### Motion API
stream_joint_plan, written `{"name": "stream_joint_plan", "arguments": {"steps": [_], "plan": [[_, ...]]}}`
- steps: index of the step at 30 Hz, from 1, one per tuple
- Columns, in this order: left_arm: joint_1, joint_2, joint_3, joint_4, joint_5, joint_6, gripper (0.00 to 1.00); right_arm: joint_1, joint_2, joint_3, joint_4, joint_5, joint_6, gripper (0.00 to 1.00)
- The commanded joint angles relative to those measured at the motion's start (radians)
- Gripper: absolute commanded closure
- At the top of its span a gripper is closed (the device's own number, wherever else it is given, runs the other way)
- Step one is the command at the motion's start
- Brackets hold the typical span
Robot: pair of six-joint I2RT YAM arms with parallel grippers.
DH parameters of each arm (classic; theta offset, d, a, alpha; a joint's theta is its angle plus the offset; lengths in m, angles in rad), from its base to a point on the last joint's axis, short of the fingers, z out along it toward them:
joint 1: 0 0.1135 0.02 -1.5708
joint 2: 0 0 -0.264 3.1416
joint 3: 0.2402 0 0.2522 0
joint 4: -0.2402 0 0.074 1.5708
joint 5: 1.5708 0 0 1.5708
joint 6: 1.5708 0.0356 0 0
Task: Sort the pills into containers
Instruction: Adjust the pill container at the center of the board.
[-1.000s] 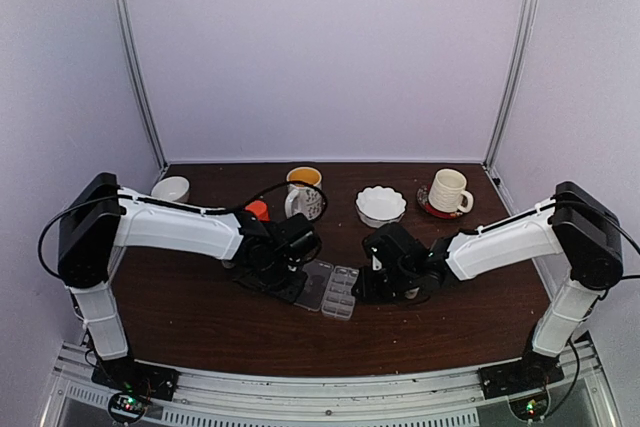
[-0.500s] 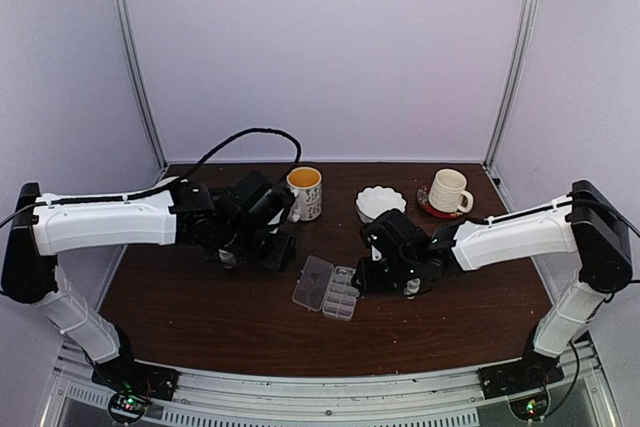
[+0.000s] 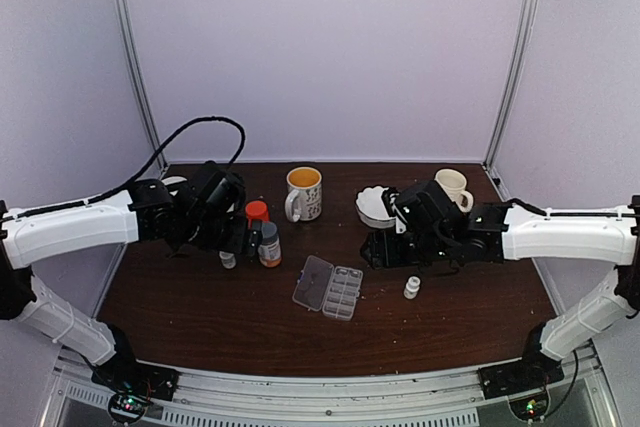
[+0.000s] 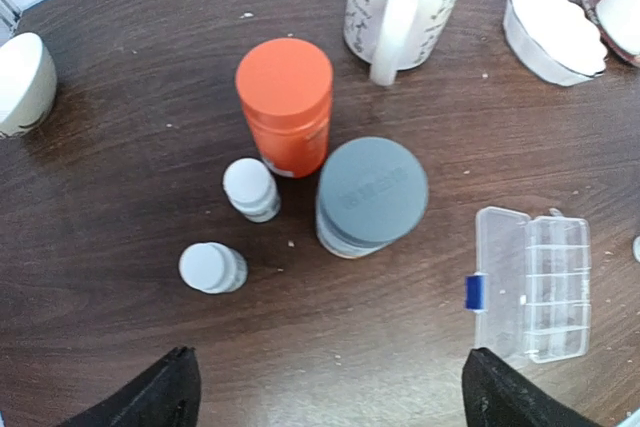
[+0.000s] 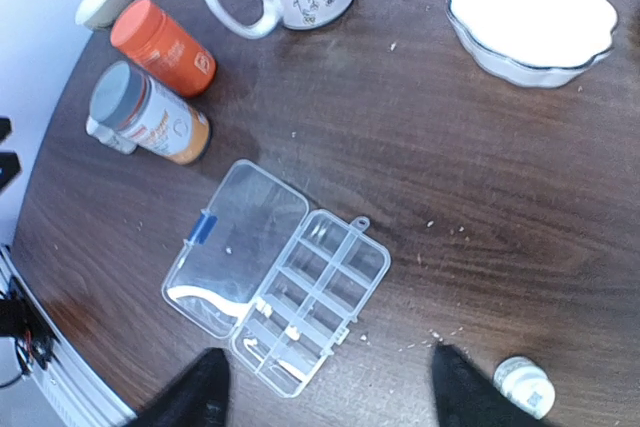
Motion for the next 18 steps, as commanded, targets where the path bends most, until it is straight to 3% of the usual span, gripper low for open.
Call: {"name": "stream_joint_plan", "arguments": {"steps": [1, 3, 6, 18], "plan": [[0.053, 0.020, 0.033, -0.014, -0.008, 0.046, 0.03, 0.004, -0.079, -0.058, 0.038, 0.081, -0.025, 0.16], [0.072, 0.044, 0.053, -0.019, 0.004, 0.062, 0.03, 0.004, -0.107, -0.078, 0.069, 0.081, -0.033, 0.06], [0.089, 0.089, 0.086, -0.032, 0.006, 0.084, 0.02, 0.004, -0.140, -0.089, 0.083, 0.085, -0.049, 0.01], [0.110, 0.306, 0.264, -0.064, 0.080, 0.184, 0.06, 0.004, -0.285, -0.197, 0.207, 0.172, -0.063, 0.03]]}}
